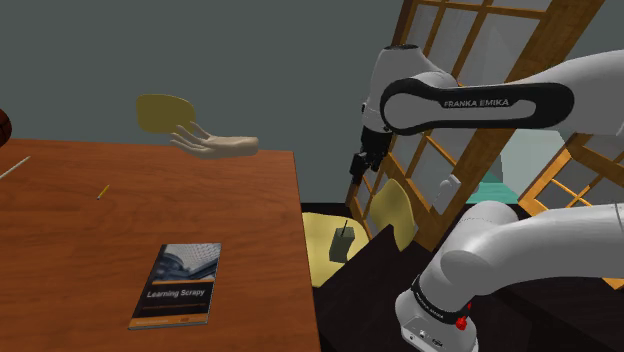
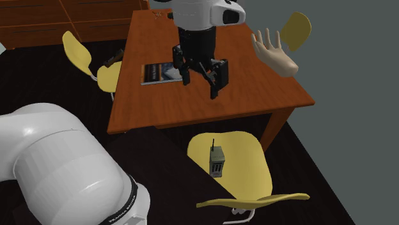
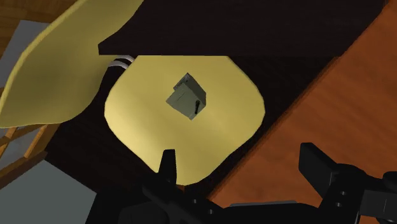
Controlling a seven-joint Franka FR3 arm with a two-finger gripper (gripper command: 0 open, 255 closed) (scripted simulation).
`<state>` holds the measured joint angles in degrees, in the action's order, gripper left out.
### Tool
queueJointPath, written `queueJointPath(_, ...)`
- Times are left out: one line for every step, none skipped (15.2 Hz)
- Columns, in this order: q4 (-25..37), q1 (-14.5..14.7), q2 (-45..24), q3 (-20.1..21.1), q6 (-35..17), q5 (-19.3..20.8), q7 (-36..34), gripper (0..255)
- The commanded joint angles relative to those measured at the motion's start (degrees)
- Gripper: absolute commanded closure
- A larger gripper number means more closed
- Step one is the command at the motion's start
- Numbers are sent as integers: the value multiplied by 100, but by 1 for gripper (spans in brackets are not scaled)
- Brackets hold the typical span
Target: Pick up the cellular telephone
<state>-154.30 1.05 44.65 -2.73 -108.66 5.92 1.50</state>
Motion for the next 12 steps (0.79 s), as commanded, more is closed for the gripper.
queueJointPath(-262,-10,-160,-127,-426,97,204,0)
queueJointPath(-397,-22,-244,-197,-642,151,307,0)
queueJointPath(-525,-37,-342,-267,-865,207,410,0)
queueJointPath(-644,-53,-456,-338,-1095,265,513,0)
queueJointPath(-755,-72,-586,-409,-1332,323,616,0)
queueJointPath(-856,-91,-733,-481,-1576,382,719,0)
queueJointPath(-947,-110,-897,-554,-1828,443,821,0)
queueJointPath(-1029,-130,-1078,-627,-2087,503,924,0)
queueJointPath(-1099,-149,-1277,-701,-2353,563,1026,0)
queueJointPath(-1159,-167,-1493,-775,-2625,622,1128,0)
queueJointPath(-1207,-185,-1727,-848,-2903,679,1230,0)
queueJointPath(-1243,-199,-1977,-921,-3186,732,1333,0)
